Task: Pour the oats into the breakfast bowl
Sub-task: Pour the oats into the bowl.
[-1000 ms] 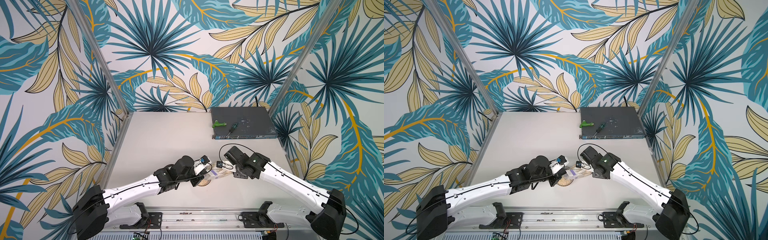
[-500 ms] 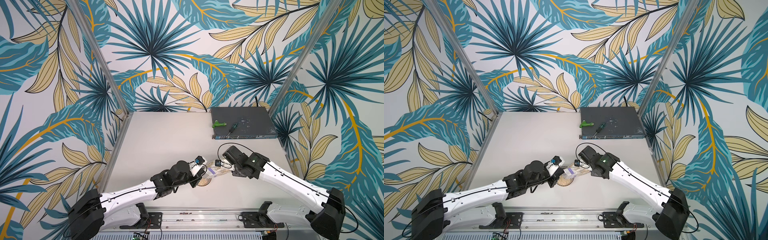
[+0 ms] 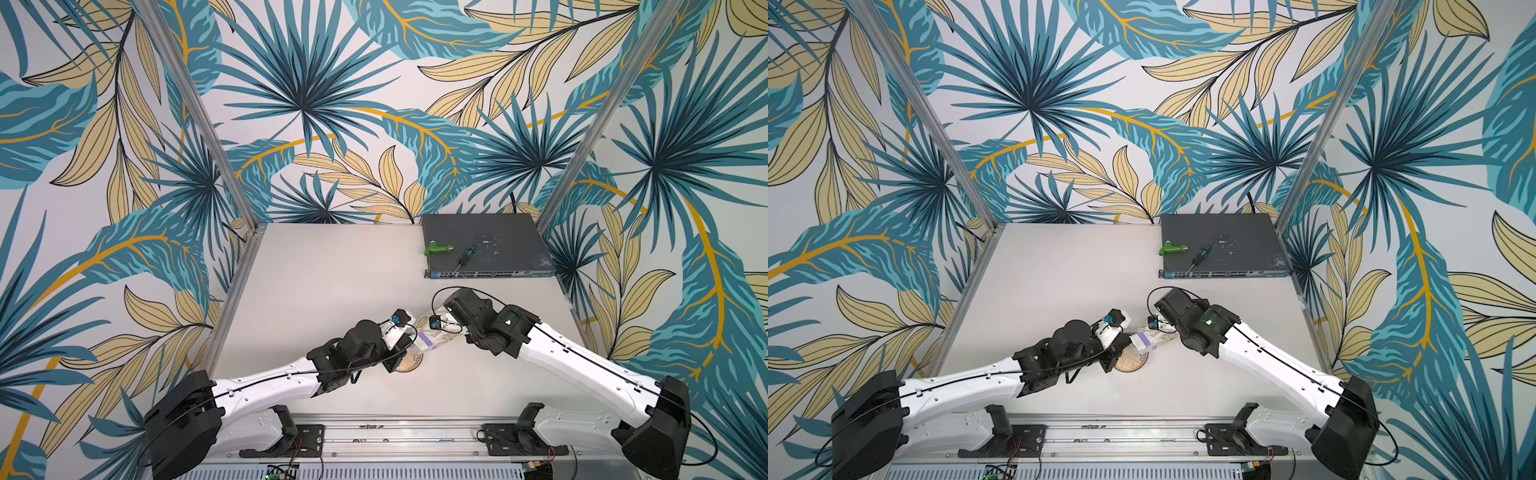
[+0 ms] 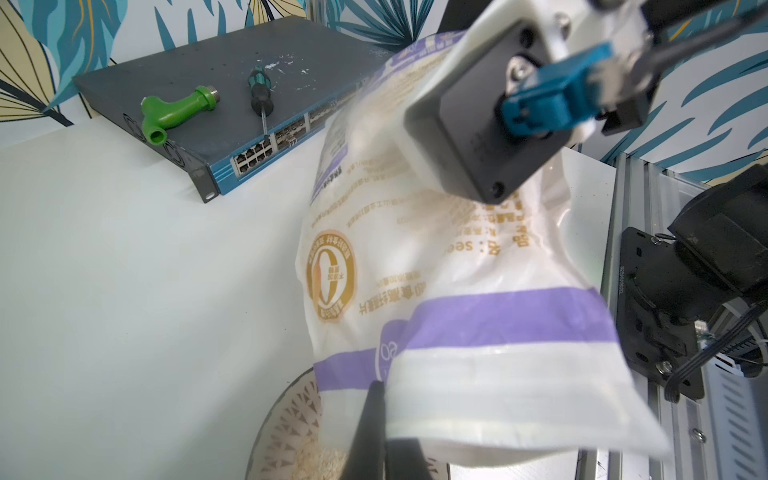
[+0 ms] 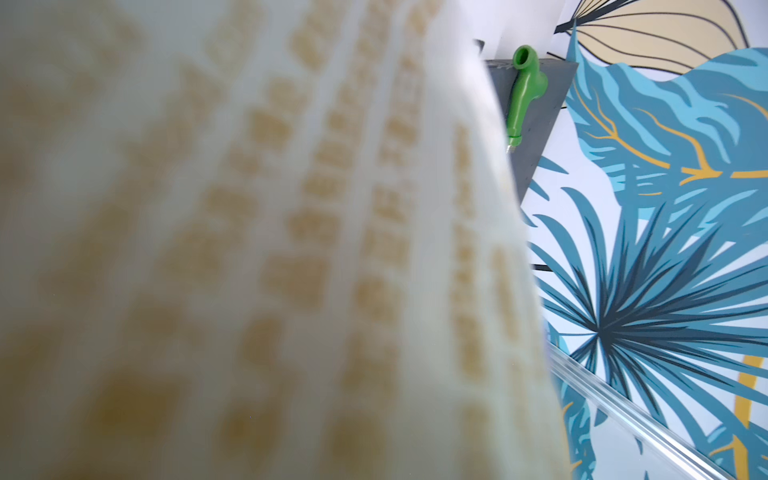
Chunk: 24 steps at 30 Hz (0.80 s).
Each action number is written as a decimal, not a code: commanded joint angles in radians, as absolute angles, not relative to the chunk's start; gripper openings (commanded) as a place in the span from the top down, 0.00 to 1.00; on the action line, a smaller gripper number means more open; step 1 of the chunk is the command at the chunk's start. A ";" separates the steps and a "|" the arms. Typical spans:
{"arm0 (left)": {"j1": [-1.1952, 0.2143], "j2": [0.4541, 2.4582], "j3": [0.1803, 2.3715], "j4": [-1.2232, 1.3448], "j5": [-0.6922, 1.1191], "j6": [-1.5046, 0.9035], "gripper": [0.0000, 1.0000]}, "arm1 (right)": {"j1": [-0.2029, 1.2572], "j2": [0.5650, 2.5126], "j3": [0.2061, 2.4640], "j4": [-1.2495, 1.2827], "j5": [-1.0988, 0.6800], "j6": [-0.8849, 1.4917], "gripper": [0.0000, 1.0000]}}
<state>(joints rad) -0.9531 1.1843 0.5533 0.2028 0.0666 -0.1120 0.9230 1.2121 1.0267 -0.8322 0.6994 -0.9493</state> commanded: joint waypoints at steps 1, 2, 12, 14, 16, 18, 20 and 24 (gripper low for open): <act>-0.943 1.197 0.504 0.089 0.048 -0.136 1.00 | 0.903 1.165 1.055 -0.729 0.997 -0.980 1.00; -0.943 1.200 0.501 0.091 0.048 -0.137 1.00 | 0.909 1.165 1.053 -0.716 1.003 -0.989 1.00; -0.943 1.231 0.478 0.117 0.058 -0.164 1.00 | 0.943 1.165 1.055 -0.648 1.044 -1.038 1.00; -0.943 1.233 0.473 0.120 0.055 -0.164 1.00 | 0.954 1.170 1.055 -0.640 1.050 -1.042 1.00; -0.943 1.237 0.470 0.120 0.054 -0.164 1.00 | 0.967 1.176 1.054 -0.631 1.057 -1.047 1.00; -0.943 1.242 0.467 0.120 0.055 -0.165 1.00 | 0.977 1.178 1.054 -0.620 1.066 -1.054 1.00; -0.943 1.246 0.463 0.125 0.056 -0.169 1.00 | 0.989 1.180 1.054 -0.612 1.073 -1.057 1.00; -0.942 1.254 0.455 0.133 0.049 -0.176 1.00 | 1.005 1.187 1.052 -0.609 1.084 -1.053 1.00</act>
<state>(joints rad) -0.9501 1.2251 0.5114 0.2947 0.0673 -0.1577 1.0134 1.2137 1.0260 -0.7368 0.8665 -1.0931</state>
